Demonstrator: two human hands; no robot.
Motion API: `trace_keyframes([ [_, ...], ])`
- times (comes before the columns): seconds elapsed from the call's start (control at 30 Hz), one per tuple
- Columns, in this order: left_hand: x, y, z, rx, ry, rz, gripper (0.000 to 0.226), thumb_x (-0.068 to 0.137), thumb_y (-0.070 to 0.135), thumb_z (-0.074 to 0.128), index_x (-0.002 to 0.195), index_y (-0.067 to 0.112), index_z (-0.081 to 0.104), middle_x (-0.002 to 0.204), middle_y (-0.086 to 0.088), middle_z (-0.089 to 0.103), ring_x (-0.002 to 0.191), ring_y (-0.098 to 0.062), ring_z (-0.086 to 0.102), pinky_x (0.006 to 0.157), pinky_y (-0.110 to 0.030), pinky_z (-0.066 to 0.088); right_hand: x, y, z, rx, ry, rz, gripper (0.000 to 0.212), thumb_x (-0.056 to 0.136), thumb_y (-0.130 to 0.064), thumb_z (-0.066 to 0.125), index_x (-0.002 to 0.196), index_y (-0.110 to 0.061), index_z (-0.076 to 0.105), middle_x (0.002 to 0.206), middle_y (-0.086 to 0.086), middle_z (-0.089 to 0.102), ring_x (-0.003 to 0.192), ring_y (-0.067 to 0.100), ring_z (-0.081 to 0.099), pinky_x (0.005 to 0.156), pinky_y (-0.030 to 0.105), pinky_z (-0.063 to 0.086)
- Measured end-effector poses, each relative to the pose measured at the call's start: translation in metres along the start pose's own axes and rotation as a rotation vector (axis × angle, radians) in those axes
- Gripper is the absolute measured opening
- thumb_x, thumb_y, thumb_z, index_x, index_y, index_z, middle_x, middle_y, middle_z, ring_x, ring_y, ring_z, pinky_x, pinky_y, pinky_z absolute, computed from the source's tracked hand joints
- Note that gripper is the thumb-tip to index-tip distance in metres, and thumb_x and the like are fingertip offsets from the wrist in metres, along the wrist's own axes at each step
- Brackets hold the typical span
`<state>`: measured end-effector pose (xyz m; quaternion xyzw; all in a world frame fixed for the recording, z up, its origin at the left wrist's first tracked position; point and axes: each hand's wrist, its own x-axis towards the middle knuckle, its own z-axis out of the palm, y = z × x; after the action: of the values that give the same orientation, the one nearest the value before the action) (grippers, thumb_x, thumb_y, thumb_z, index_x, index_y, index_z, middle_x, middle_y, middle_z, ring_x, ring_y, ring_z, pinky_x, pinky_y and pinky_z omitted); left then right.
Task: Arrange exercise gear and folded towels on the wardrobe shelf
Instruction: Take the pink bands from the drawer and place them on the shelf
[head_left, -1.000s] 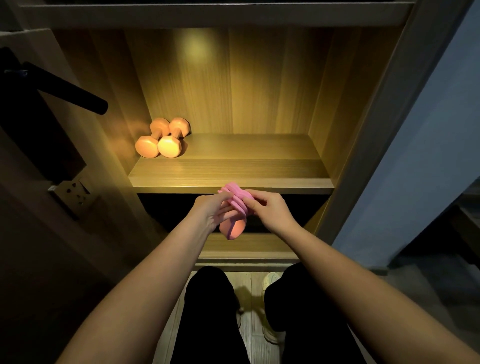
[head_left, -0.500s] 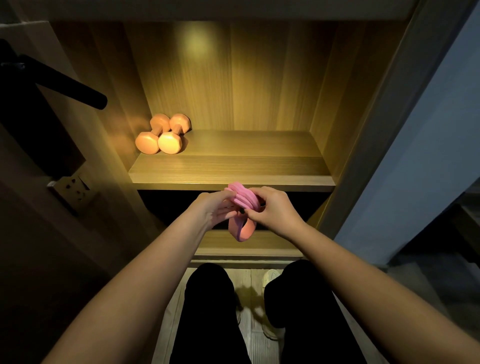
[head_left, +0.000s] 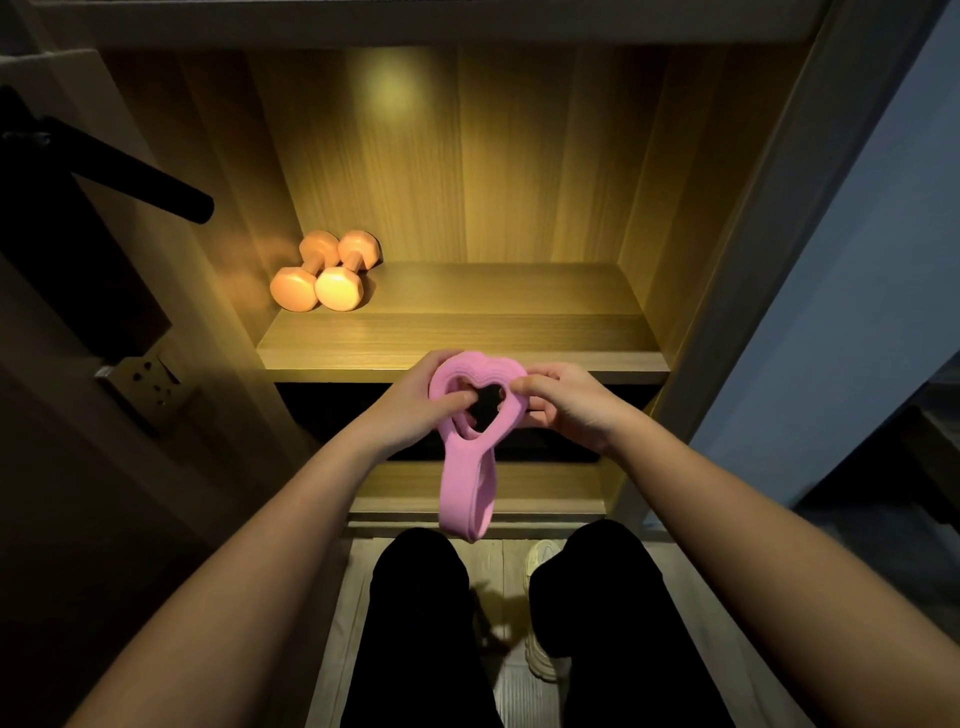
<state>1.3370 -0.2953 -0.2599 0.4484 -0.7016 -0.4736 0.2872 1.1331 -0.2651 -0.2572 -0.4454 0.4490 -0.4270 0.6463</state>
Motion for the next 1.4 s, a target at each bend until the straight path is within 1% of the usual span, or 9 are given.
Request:
trace_keyframes([
  [0.1, 0.008, 0.005, 0.004, 0.256, 0.154, -0.013, 0.014, 0.094, 0.012, 0.052, 0.106, 0.011, 0.060, 0.087, -0.004, 0.066, 0.072, -0.016, 0.063, 0.067, -0.029, 0.050, 0.000, 0.000, 0.002, -0.050, -0.023, 0.047, 0.017, 0.093, 0.000, 0.053, 0.106, 0.000, 0.064, 0.088, 0.013, 0.067, 0.082, 0.019, 0.066, 0.079, 0.029, 0.058],
  [0.23, 0.015, 0.006, 0.004, 0.399, 0.163, -0.074, 0.014, 0.097, 0.017, 0.047, 0.099, 0.007, 0.057, 0.086, -0.006, 0.062, 0.075, -0.020, 0.058, 0.066, -0.032, 0.044, 0.003, 0.007, 0.008, -0.097, 0.080, 0.012, 0.017, 0.093, -0.001, 0.055, 0.105, -0.004, 0.067, 0.090, 0.012, 0.068, 0.086, 0.020, 0.065, 0.082, 0.030, 0.058],
  [0.4, 0.023, 0.004, 0.002, 0.395, 0.210, -0.140, 0.020, 0.098, 0.017, 0.045, 0.105, 0.003, 0.057, 0.094, -0.013, 0.064, 0.085, -0.029, 0.061, 0.074, -0.038, 0.047, 0.013, 0.019, 0.018, -0.114, 0.239, 0.005, 0.019, 0.089, -0.006, 0.067, 0.106, 0.002, 0.067, 0.087, 0.013, 0.067, 0.077, 0.019, 0.065, 0.078, 0.031, 0.059],
  [0.7, 0.045, -0.005, -0.004, 0.199, 0.372, -0.176, 0.012, 0.097, 0.018, 0.048, 0.103, 0.012, 0.057, 0.088, -0.006, 0.065, 0.078, -0.020, 0.064, 0.068, -0.032, 0.051, 0.039, 0.005, 0.028, -0.056, 0.365, -0.013, 0.006, 0.084, -0.004, 0.072, 0.089, -0.003, 0.068, 0.084, 0.014, 0.069, 0.072, 0.019, 0.066, 0.072, 0.029, 0.059],
  [0.83, 0.049, -0.016, -0.014, -0.218, 0.297, -0.173, 0.041, 0.091, 0.035, 0.064, 0.125, 0.017, 0.050, 0.100, 0.001, 0.070, 0.087, -0.008, 0.069, 0.072, -0.027, 0.055, 0.062, -0.019, 0.026, 0.008, 0.381, -0.023, 0.019, 0.085, 0.000, 0.070, 0.102, 0.009, 0.065, 0.079, 0.015, 0.065, 0.067, 0.020, 0.062, 0.067, 0.028, 0.058],
  [0.9, 0.048, -0.030, -0.016, -0.220, 0.211, -0.180, 0.058, 0.086, 0.044, 0.066, 0.134, 0.020, 0.043, 0.103, 0.010, 0.067, 0.097, -0.006, 0.063, 0.083, -0.030, 0.051, 0.076, -0.031, 0.024, 0.101, 0.384, -0.027, 0.020, 0.087, 0.002, 0.067, 0.104, 0.009, 0.064, 0.076, 0.015, 0.064, 0.062, 0.018, 0.062, 0.061, 0.025, 0.058],
  [1.0, 0.052, -0.048, -0.010, -0.143, 0.119, -0.143, 0.069, 0.081, 0.044, 0.072, 0.138, 0.021, 0.040, 0.110, 0.009, 0.064, 0.097, -0.006, 0.065, 0.079, -0.022, 0.052, 0.103, -0.046, 0.019, 0.255, 0.400, -0.037, 0.009, 0.087, 0.004, 0.066, 0.094, 0.008, 0.063, 0.076, 0.017, 0.064, 0.065, 0.020, 0.064, 0.065, 0.030, 0.059],
  [1.23, 0.102, -0.068, -0.012, 0.190, 0.461, -0.087, 0.025, 0.085, 0.034, 0.071, 0.098, 0.017, 0.058, 0.084, 0.005, 0.061, 0.077, -0.009, 0.060, 0.058, -0.016, 0.046, 0.185, -0.066, 0.002, 0.383, 0.461, 0.022, 0.013, 0.084, -0.002, 0.072, 0.092, 0.001, 0.063, 0.096, 0.017, 0.070, 0.086, 0.023, 0.071, 0.062, 0.034, 0.061],
  [1.4, 0.138, -0.092, -0.044, 0.394, 0.565, -0.119, 0.023, 0.085, 0.021, 0.070, 0.078, 0.011, 0.051, 0.073, 0.000, 0.058, 0.068, -0.015, 0.057, 0.054, -0.024, 0.046, 0.254, -0.051, -0.009, 0.319, 0.437, 0.065, 0.035, 0.089, -0.004, 0.066, 0.122, 0.004, 0.057, 0.121, 0.020, 0.064, 0.105, 0.028, 0.066, 0.082, 0.033, 0.055],
])
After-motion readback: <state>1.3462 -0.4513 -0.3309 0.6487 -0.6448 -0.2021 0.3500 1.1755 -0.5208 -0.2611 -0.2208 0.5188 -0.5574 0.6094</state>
